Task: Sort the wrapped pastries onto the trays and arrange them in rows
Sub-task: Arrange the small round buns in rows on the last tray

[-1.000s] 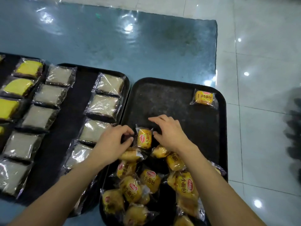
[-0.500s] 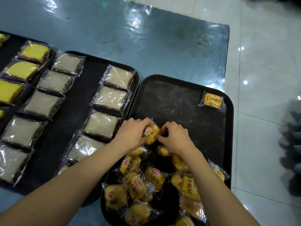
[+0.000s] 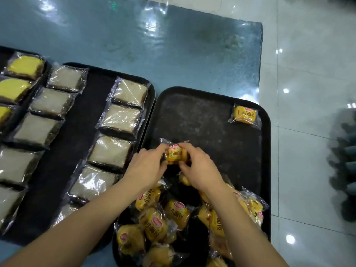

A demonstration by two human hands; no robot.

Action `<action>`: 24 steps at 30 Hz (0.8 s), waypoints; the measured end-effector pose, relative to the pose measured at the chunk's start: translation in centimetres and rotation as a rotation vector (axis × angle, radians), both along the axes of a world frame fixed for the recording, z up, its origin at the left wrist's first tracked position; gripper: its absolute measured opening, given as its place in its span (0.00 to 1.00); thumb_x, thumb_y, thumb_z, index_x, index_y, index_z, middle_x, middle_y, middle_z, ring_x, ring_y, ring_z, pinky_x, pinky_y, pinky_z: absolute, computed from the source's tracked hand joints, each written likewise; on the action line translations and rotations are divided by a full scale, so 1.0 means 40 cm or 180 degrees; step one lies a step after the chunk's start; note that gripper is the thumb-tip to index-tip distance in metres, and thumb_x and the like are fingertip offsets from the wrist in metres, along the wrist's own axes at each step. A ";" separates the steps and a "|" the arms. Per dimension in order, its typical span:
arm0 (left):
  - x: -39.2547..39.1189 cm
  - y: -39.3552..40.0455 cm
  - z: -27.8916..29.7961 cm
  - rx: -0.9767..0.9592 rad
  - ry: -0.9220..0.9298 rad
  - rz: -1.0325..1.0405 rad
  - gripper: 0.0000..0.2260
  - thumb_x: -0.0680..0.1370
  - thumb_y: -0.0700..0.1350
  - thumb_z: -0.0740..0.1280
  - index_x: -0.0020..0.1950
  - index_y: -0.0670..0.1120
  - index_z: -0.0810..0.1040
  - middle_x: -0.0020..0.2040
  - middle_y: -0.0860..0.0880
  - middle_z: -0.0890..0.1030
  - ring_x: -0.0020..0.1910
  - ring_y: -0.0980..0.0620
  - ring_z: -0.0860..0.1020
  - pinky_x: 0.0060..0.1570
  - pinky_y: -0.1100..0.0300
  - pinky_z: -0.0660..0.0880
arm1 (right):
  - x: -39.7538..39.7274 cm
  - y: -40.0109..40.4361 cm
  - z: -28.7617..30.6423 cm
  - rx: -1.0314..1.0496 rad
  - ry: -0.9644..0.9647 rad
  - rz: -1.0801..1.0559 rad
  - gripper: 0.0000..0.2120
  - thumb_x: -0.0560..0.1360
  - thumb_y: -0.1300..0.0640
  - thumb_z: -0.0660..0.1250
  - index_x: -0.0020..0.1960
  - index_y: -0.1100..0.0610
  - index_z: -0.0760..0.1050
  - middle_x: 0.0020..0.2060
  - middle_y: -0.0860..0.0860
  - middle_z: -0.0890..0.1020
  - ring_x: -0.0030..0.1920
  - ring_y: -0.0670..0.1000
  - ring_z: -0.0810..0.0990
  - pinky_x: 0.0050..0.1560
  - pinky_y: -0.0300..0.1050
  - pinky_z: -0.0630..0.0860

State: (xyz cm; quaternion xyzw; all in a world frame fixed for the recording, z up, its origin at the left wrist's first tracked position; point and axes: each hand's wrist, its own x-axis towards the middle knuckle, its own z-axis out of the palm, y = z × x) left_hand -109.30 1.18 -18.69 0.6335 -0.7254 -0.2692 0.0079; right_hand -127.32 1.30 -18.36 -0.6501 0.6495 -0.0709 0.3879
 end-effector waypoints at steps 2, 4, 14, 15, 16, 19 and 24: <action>-0.004 -0.011 -0.015 0.0123 0.0396 0.0163 0.16 0.80 0.49 0.65 0.66 0.59 0.66 0.50 0.52 0.83 0.48 0.48 0.78 0.51 0.47 0.77 | 0.009 0.004 -0.009 -0.0022 -0.0034 -0.0096 0.25 0.80 0.53 0.67 0.74 0.41 0.65 0.61 0.47 0.76 0.61 0.50 0.77 0.62 0.47 0.75; -0.033 -0.045 -0.023 -0.0047 0.0570 0.0128 0.19 0.79 0.48 0.66 0.67 0.59 0.67 0.53 0.52 0.81 0.51 0.48 0.77 0.54 0.46 0.76 | 0.000 -0.009 -0.018 -0.0168 -0.0186 -0.0419 0.24 0.80 0.52 0.67 0.74 0.42 0.66 0.59 0.48 0.77 0.60 0.50 0.77 0.60 0.46 0.74; -0.273 -0.337 -0.067 -0.0322 0.0170 -0.0585 0.31 0.81 0.51 0.63 0.81 0.56 0.52 0.76 0.50 0.67 0.73 0.41 0.65 0.72 0.43 0.63 | -0.190 -0.249 -0.064 -0.1353 0.1788 -0.0309 0.29 0.80 0.48 0.62 0.79 0.49 0.61 0.71 0.55 0.74 0.75 0.59 0.67 0.77 0.61 0.54; -0.280 -0.345 -0.076 -0.0262 -0.0092 -0.0703 0.33 0.81 0.52 0.62 0.82 0.56 0.47 0.79 0.50 0.62 0.76 0.40 0.60 0.74 0.42 0.59 | -0.201 -0.255 -0.078 -0.1260 0.2007 -0.0148 0.32 0.80 0.47 0.61 0.81 0.50 0.57 0.74 0.57 0.72 0.78 0.59 0.63 0.79 0.63 0.47; -0.281 -0.349 -0.088 -0.0209 -0.0309 -0.0805 0.35 0.82 0.52 0.61 0.82 0.56 0.43 0.81 0.50 0.57 0.78 0.40 0.56 0.75 0.41 0.56 | -0.208 -0.257 -0.089 -0.1176 0.2138 -0.0030 0.34 0.80 0.46 0.60 0.83 0.51 0.53 0.76 0.57 0.69 0.80 0.59 0.59 0.79 0.65 0.41; -0.278 -0.348 -0.104 -0.0111 -0.0569 -0.0918 0.37 0.82 0.53 0.61 0.81 0.56 0.37 0.83 0.51 0.50 0.80 0.39 0.51 0.76 0.41 0.52 | -0.218 -0.251 -0.100 -0.1059 0.2305 0.0155 0.35 0.82 0.45 0.56 0.84 0.52 0.45 0.80 0.57 0.62 0.82 0.58 0.51 0.78 0.65 0.35; -0.267 -0.350 -0.062 -0.0050 -0.0494 -0.0903 0.36 0.82 0.53 0.61 0.81 0.58 0.41 0.82 0.47 0.55 0.79 0.39 0.53 0.75 0.40 0.54 | -0.221 -0.248 -0.082 -0.0990 0.2142 0.0136 0.38 0.81 0.45 0.60 0.83 0.50 0.45 0.81 0.57 0.60 0.82 0.58 0.50 0.79 0.65 0.38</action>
